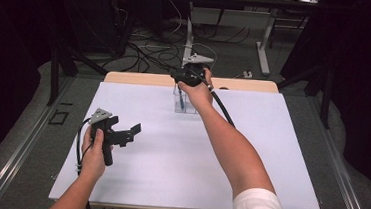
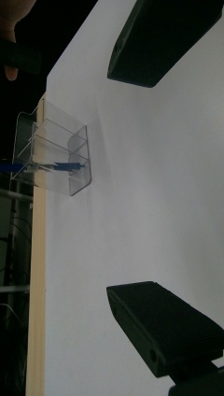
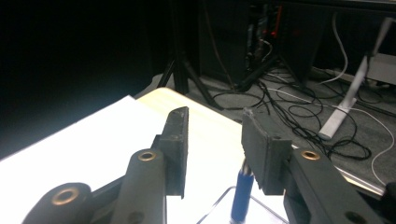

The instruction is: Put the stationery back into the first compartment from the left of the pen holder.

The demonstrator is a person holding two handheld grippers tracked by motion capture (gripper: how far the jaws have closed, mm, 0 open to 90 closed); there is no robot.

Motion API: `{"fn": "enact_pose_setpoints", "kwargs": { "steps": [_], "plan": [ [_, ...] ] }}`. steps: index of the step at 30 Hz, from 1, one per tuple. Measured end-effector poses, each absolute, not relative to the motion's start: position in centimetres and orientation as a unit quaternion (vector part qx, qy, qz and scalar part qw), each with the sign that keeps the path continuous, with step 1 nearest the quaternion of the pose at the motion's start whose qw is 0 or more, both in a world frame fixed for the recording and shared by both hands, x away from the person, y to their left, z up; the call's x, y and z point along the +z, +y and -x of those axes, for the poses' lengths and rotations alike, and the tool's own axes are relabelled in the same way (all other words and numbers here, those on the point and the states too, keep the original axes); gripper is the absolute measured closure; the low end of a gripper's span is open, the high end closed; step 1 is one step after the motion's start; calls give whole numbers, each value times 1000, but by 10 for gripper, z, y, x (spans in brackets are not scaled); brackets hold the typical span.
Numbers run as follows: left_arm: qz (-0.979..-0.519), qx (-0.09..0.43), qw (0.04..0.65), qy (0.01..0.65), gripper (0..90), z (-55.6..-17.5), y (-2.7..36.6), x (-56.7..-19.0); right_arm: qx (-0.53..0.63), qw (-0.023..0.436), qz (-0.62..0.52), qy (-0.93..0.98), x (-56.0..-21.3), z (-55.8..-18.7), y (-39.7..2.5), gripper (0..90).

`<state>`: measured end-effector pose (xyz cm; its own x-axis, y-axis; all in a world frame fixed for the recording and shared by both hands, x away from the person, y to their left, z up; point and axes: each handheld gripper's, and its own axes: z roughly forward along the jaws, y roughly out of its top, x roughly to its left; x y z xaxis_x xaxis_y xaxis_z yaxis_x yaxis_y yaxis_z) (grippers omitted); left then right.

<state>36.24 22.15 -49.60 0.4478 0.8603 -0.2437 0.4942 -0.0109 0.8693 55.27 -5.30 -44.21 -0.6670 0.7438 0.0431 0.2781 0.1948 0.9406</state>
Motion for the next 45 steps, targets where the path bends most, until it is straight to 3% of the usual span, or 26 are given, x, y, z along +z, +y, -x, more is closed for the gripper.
{"fn": "enact_pose_setpoints", "kwargs": {
  "steps": [4, 11, 20, 25, 29, 45],
  "plan": [
    [-689, 180, 499, 494, 2, -362, 221, -497, 515, 226, -342, 753, -438, -550, -58, 514],
    [-691, 177, 497, 493, 2, -362, 217, -497, 500, 230, -330, 767, -430, -535, -73, 487],
    [-694, 177, 497, 490, 2, -362, 215, -498, 473, 214, -378, 767, -430, -516, -105, 174],
    [-694, 177, 495, 492, 2, -362, 217, -498, 461, 212, -387, 770, -431, -494, -124, 129],
    [-690, 180, 496, 495, 2, -362, 218, -497, 458, 209, -387, 773, -433, -475, -141, 0],
    [-691, 197, 493, 490, 2, -359, 223, -495, 471, 220, -397, 757, -445, -410, -207, 0]
  ]
}}
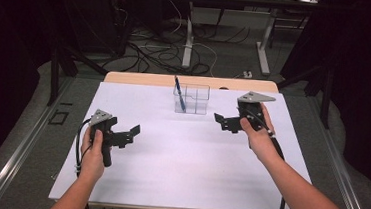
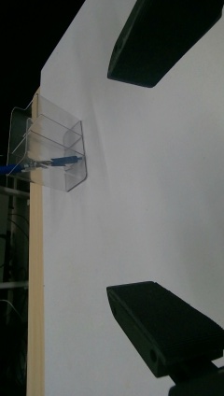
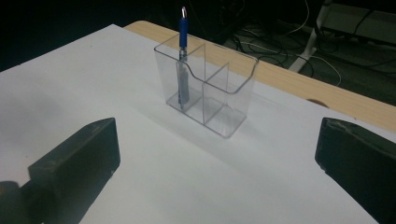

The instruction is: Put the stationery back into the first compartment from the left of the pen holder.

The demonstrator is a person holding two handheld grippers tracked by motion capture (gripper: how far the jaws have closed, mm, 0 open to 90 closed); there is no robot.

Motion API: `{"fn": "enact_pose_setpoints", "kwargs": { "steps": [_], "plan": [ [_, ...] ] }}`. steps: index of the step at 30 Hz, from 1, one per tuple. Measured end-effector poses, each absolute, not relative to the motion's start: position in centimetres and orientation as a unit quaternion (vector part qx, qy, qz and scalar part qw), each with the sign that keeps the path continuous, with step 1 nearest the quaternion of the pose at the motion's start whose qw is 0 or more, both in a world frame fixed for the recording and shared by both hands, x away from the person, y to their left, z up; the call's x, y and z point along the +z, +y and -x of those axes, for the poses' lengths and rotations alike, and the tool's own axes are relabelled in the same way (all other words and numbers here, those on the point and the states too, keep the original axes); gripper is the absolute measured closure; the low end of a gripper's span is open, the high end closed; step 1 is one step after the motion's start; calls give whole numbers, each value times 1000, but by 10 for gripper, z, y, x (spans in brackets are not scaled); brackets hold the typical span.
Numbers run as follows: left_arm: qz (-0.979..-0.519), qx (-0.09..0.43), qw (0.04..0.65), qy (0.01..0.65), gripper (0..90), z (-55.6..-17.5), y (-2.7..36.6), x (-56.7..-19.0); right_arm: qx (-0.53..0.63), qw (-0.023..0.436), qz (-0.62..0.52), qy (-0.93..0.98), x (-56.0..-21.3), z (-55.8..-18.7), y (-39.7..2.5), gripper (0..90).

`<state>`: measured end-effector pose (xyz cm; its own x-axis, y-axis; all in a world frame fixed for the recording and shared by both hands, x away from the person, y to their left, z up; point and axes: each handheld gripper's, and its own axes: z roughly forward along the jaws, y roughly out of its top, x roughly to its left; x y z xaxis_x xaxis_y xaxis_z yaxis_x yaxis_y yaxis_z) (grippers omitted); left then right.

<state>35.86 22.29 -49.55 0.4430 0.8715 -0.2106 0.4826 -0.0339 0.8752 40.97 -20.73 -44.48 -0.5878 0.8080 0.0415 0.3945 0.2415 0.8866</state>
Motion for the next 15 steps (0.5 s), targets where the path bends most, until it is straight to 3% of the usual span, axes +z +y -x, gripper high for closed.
{"fn": "enact_pose_setpoints", "kwargs": {
  "steps": [15],
  "plan": [
    [-687, 206, 495, 491, 2, -354, 227, -495, 456, 240, -461, 723, -477, -376, -272, 0]
  ]
}}
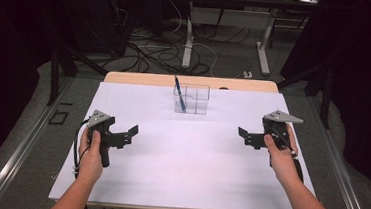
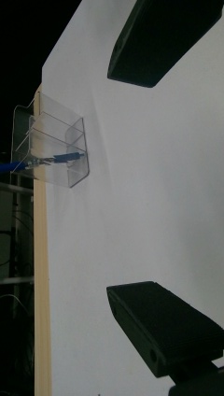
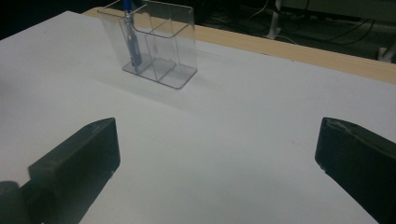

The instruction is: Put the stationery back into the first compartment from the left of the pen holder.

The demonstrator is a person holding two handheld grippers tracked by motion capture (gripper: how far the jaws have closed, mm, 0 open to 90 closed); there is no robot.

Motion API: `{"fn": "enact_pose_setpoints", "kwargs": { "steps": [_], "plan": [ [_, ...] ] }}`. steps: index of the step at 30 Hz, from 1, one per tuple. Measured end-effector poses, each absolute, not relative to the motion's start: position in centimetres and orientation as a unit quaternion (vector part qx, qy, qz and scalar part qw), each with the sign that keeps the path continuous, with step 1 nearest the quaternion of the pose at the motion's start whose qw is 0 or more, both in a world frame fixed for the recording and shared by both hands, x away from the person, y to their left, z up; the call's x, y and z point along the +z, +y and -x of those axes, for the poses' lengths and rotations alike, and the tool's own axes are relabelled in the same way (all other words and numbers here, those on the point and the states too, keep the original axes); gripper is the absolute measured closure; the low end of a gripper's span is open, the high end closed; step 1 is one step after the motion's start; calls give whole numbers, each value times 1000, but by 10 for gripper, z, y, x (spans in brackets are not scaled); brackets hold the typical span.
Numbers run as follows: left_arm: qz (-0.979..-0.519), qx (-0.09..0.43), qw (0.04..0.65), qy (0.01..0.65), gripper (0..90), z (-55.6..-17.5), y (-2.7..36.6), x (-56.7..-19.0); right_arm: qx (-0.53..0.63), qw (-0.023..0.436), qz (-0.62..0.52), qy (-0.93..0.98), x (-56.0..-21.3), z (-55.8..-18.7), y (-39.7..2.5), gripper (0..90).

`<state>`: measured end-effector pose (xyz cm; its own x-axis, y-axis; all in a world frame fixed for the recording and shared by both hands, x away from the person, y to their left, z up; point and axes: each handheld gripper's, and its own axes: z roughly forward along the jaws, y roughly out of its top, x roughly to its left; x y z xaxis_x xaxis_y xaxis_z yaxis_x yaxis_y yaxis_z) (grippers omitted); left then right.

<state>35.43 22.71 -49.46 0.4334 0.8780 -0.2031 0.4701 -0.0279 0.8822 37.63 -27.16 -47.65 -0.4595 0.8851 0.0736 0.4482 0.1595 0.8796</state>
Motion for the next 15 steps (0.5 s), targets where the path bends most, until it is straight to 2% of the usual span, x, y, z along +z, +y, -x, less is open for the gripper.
{"fn": "enact_pose_setpoints", "kwargs": {
  "steps": [12, 15],
  "plan": [
    [-686, 206, 492, 494, 2, -354, 232, -496, 443, 279, -511, 682, -501, -375, -305, 0],
    [-686, 206, 491, 497, 2, -354, 232, -497, 441, 273, -530, 671, -506, -375, -315, 0]
  ]
}}
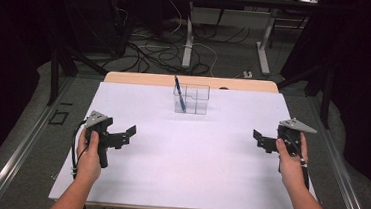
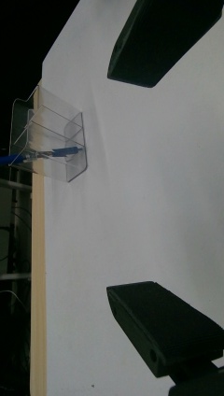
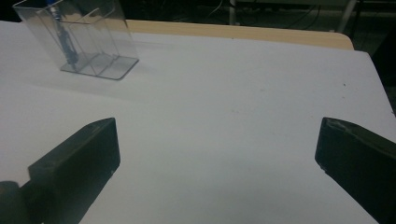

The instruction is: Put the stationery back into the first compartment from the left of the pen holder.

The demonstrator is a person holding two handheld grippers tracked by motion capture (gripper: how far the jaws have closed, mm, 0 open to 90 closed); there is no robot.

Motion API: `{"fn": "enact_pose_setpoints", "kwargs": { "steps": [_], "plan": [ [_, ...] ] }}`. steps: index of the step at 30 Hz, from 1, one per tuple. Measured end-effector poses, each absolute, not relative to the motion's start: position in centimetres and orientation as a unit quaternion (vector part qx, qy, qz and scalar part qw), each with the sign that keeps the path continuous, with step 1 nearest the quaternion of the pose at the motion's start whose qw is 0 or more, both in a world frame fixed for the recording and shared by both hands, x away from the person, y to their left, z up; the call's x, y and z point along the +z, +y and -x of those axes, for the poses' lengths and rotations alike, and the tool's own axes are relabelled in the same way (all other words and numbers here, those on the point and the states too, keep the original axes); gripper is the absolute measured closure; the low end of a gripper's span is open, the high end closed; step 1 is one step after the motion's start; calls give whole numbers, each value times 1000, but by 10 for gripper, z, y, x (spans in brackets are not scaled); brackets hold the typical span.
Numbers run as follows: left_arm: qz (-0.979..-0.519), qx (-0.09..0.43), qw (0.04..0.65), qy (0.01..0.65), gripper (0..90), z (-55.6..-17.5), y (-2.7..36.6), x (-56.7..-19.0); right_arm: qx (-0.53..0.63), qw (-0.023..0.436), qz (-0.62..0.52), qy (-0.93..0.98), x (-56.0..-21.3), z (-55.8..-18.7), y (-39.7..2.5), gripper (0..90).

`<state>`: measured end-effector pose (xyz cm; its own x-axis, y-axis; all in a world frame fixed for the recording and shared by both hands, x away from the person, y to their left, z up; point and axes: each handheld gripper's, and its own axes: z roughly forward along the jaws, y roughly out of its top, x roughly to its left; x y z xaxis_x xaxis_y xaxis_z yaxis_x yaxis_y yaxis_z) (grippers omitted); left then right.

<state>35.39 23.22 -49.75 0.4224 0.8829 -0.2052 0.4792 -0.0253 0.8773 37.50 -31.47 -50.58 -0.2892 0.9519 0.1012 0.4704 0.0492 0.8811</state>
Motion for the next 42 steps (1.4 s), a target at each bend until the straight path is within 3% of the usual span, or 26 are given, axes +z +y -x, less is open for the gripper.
{"fn": "enact_pose_setpoints", "kwargs": {
  "steps": [21, 42],
  "plan": [
    [-688, 201, 486, 500, 2, -356, 232, -504, 413, 268, -553, 672, -527, -379, -336, 0],
    [-689, 202, 478, 506, 2, -357, 235, -506, 400, 225, -568, 684, -531, -382, -337, 1]
  ]
}}
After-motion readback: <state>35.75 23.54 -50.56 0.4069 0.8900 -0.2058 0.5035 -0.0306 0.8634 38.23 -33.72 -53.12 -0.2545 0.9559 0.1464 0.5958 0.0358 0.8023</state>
